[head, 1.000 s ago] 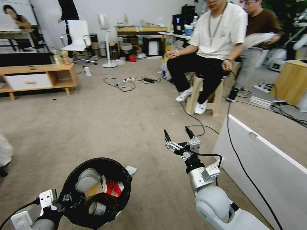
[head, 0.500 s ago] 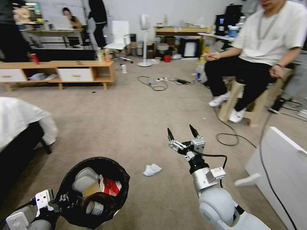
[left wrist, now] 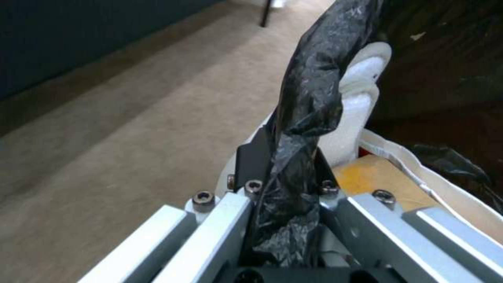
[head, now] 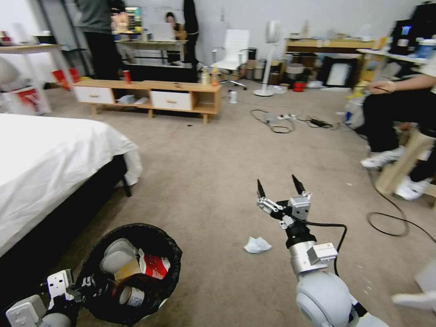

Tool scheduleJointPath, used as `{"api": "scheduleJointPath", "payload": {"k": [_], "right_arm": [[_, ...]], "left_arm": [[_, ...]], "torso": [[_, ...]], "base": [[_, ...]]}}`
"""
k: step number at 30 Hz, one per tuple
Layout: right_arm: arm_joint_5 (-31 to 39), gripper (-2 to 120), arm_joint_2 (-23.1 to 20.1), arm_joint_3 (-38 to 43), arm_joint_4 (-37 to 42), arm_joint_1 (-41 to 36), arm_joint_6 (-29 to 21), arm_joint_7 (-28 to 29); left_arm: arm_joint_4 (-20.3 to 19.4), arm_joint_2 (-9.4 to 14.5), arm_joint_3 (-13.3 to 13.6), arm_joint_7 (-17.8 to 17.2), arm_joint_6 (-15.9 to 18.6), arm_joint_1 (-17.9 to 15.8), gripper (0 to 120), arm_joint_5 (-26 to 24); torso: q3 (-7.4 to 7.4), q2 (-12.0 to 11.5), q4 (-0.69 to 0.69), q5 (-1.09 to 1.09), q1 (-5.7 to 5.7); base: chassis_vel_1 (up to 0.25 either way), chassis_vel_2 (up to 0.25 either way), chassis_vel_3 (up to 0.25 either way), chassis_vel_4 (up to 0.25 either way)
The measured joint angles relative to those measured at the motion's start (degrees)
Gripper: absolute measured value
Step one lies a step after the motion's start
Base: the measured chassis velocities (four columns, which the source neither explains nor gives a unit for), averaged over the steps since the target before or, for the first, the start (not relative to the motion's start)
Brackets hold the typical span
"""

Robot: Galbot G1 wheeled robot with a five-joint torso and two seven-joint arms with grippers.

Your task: Pick up the trash bin and place the garbage on the floor into it.

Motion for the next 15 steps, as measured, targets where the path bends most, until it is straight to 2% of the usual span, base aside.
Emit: {"api": "scheduleJointPath", "payload": {"k": [7, 12, 14, 15], "right_arm": [[-1.35, 100, 0.13, 1.69, 0.35, -2.78, 0.04, 0.05], [-1.46, 100, 0.28, 2.06, -1.21, -2.75, 2.5, -1.62], [-1.33, 100, 0.29, 2.07, -1.32, -2.89, 2.79, -1.84], [-1.12, 100, 0.27, 2.08, -1.34, -3.05, 2.8, -1.91]], "left_arm": [[0.53, 0.05, 0.34, -0.01, -0.32, -0.23, 2, 0.35], [0.93, -0.01, 0.66, 0.27, -0.99, -0.08, 2, 1.35], [1.12, -0.02, 0.72, 0.33, -1.07, -0.03, 2, 1.52], [1.16, -0.02, 0.73, 0.4, -1.09, 0.03, 2, 1.61]], "torso": [[0.0, 0.0, -0.01, 0.0, 0.0], [0.0, 0.0, 0.05, 0.01, 0.0], [0.0, 0.0, 0.04, -0.01, 0.0], [0.0, 0.0, -0.01, 0.0, 0.0]], "base": [[0.125, 0.128, 0.127, 0.132], [0.123, 0.121, 0.101, 0.099], [0.07, 0.088, 0.045, 0.031], [0.03, 0.051, 0.004, 0.002]]}}
